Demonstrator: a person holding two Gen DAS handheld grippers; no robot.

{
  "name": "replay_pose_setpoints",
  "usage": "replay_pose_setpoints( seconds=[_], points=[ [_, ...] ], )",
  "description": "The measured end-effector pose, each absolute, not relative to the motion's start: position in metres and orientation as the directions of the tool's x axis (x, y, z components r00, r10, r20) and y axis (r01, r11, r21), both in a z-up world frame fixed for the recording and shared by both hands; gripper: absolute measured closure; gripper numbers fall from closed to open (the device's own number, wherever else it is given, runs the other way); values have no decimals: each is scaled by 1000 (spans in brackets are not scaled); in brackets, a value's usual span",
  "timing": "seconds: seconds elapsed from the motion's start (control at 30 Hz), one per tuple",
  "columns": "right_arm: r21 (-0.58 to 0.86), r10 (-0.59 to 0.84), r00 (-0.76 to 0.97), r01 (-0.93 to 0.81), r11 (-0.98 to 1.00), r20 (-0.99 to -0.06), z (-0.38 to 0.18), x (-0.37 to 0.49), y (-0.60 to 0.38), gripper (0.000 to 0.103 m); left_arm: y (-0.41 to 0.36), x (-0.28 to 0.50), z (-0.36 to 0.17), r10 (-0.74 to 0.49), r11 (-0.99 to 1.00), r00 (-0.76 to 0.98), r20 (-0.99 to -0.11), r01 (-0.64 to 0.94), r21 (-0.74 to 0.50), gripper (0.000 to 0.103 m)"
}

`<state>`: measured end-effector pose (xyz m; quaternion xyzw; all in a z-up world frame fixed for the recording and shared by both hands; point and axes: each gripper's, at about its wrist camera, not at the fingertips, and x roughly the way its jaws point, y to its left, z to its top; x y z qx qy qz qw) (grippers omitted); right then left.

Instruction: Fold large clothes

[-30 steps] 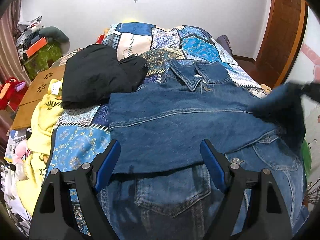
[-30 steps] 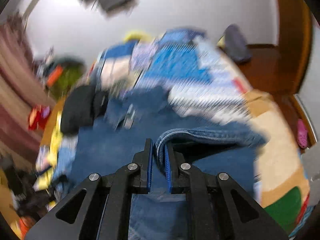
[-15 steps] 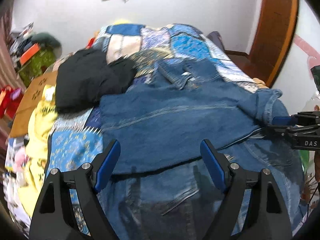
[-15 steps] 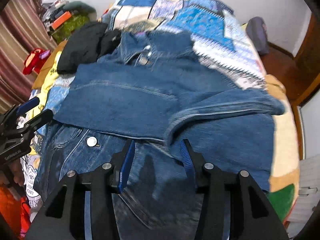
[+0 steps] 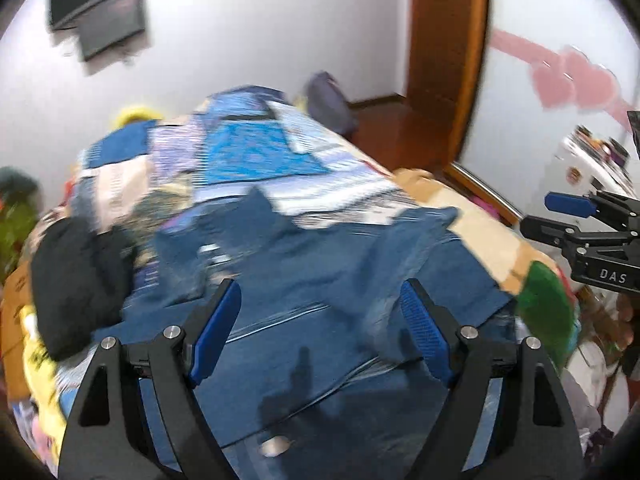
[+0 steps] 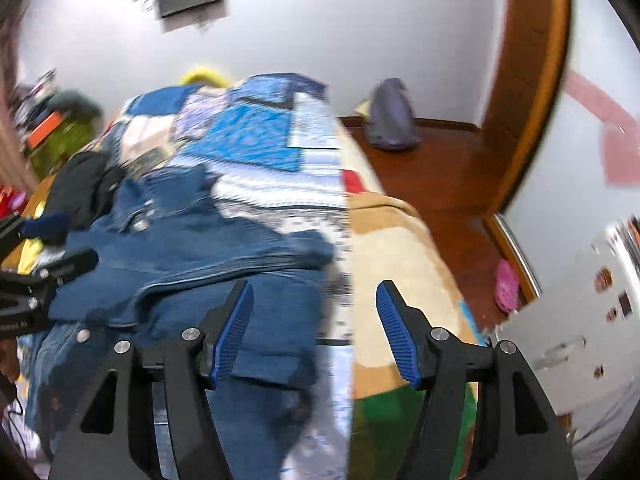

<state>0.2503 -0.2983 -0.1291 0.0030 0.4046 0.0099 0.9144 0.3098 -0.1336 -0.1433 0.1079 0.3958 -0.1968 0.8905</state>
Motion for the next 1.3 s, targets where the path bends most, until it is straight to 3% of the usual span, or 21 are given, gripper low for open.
replay_pose_setpoints(
  seconds=[0.3, 0.4, 0.57, 0.7, 0.9, 1.1, 1.2, 1.3],
  points=[
    [92, 34, 580, 71, 993, -814, -183, 260, -328, 43, -220, 370, -195, -312, 834, 415, -855, 551, -37, 22],
    [114, 59, 549, 66, 991, -834, -199, 262, -327, 43, -229, 389, -222, -311, 823, 301, -902, 560, -97, 29],
    [162, 120, 489, 43, 986, -864, -224, 264, -323, 43, -219, 405, -251, -357, 839, 188, -915, 495, -226, 56],
    [169, 144, 456, 14, 986, -878, -238, 261, -315, 43, -201, 400, -234, -460, 810, 197, -866, 493, -318, 89],
    [186, 156, 437, 26, 982, -886, -235, 260, -316, 43, -181, 395, -183, -431, 842, 361, -827, 491, -224, 92],
    [199, 186, 507, -28, 980, -841, -192, 262, -300, 43, -110, 369, -109, -401, 898, 604, -689, 409, -164, 92],
    [202, 208, 542, -71, 977, -814, -177, 261, -280, 43, -74, 346, -103, -295, 940, 696, -655, 333, -71, 93],
    [180, 216, 521, -120, 976, -826, -182, 265, -254, 43, -40, 329, -132, -192, 968, 684, -704, 251, -20, 91]
  ],
)
